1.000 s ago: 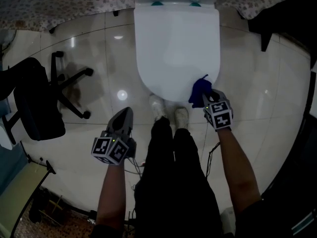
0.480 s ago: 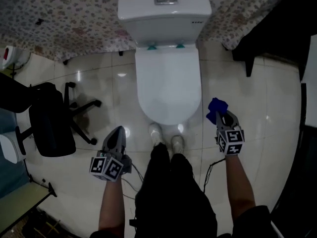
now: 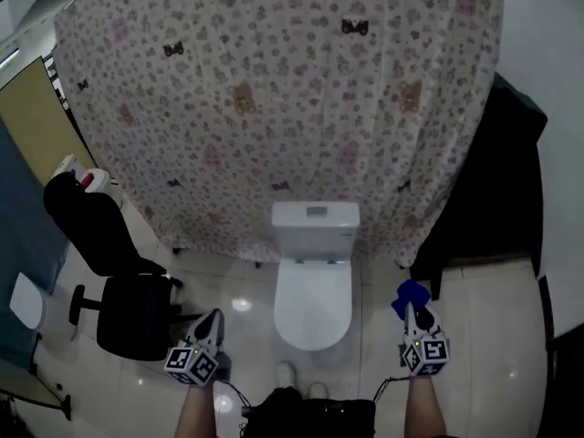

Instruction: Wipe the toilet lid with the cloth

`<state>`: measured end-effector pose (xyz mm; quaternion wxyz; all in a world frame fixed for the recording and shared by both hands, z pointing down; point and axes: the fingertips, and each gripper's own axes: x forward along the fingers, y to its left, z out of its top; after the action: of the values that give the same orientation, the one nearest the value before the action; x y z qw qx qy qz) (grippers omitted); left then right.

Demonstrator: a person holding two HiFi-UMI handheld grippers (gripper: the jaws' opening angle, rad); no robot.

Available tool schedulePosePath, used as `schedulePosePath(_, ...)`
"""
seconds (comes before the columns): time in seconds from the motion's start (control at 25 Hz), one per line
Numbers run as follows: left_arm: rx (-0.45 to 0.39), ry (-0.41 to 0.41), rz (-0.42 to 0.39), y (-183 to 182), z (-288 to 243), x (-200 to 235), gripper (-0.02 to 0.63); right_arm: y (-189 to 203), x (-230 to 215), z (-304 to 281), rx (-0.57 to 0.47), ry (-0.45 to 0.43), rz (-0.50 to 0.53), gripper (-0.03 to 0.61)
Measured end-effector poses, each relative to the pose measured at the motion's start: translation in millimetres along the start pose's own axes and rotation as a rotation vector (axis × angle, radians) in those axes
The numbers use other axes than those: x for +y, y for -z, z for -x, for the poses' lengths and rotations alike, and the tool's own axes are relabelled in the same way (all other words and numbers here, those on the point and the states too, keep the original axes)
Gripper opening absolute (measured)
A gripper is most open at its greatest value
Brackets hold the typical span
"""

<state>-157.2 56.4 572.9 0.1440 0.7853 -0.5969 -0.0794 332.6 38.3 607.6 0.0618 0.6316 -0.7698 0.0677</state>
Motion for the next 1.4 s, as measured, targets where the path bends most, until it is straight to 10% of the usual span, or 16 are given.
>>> schedulePosePath(0.32, -0.173, 0.009, 0.026, -41.1, 47.1, 5.7, -0.008, -34.5, -11.2, 62.6, -0.165, 0.054, -0.067, 0.052)
schedulePosePath(1.4, -0.287, 0.074, -0.095, -87.4, 75.2, 39.9, -0.008, -46.1, 64.3, 54.4, -0.159, 0.053, -0.041, 0.049)
